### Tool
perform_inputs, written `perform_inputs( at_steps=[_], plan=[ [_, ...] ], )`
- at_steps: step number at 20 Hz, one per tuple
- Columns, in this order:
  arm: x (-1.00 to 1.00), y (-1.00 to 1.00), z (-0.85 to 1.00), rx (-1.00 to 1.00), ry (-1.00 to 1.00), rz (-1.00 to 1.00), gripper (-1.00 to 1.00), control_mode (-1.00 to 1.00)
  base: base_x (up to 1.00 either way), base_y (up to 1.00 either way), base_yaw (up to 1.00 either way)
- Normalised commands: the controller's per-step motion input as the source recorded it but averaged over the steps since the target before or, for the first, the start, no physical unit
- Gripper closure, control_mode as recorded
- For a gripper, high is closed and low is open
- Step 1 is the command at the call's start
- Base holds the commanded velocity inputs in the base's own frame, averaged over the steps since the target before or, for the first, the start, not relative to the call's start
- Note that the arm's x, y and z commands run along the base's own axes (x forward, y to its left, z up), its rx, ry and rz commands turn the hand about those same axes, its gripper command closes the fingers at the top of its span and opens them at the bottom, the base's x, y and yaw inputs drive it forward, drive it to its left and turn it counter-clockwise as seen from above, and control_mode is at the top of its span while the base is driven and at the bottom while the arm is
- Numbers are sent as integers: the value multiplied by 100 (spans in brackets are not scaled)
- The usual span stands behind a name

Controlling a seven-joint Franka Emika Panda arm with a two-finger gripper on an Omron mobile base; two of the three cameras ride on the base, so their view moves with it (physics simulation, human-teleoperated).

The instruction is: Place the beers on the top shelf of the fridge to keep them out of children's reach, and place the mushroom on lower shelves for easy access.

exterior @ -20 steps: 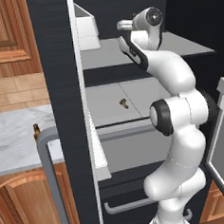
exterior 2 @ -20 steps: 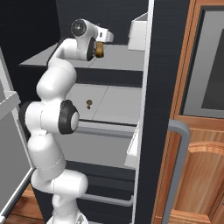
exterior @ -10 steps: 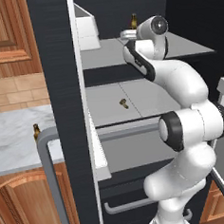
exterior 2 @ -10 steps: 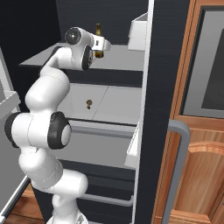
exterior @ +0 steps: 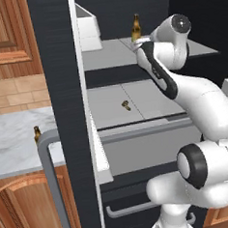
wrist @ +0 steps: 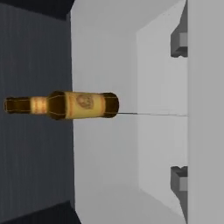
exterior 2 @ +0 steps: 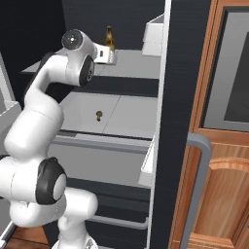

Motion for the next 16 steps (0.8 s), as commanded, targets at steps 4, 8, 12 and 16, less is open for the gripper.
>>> perform_inputs(
  at_steps=[4, 8, 12, 16],
  plan=[
    [-100, -5, -11, -8, 22, 11, -100, -100, 0, 0, 0],
    [-100, 0, -54, -11, 23, 11, -100, -100, 0, 0, 0],
    [-100, 6, -87, -11, 18, 7, -100, -100, 0, 0, 0],
    [-92, 21, -87, -13, 12, 4, -100, -100, 0, 0, 0]
  ],
)
